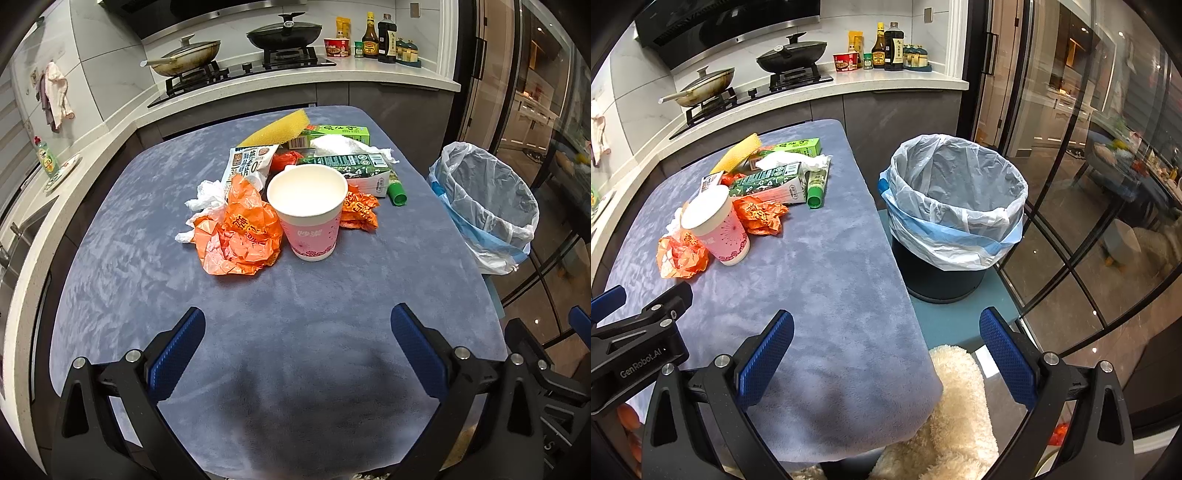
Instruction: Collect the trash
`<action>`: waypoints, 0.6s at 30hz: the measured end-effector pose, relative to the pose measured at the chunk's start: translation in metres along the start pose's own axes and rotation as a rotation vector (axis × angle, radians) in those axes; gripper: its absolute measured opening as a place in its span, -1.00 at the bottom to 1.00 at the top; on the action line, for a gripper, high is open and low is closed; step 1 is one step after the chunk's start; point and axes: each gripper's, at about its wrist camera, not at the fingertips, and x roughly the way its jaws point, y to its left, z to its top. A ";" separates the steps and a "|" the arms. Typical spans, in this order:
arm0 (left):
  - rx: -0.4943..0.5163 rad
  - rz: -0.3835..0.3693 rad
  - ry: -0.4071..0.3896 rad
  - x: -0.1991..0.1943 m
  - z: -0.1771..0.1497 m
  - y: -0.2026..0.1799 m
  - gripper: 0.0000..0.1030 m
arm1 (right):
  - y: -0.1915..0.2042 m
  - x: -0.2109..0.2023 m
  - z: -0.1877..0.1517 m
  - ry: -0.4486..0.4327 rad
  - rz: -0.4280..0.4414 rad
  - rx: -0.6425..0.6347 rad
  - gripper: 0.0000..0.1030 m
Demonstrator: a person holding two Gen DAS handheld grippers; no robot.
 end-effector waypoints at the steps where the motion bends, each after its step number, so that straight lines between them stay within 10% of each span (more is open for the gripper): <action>1: 0.000 0.000 0.000 0.000 0.000 0.000 0.87 | 0.000 0.000 0.000 0.000 -0.001 0.000 0.87; 18: -0.025 0.013 0.001 0.001 -0.001 0.007 0.87 | 0.002 0.000 0.001 0.000 0.001 -0.005 0.87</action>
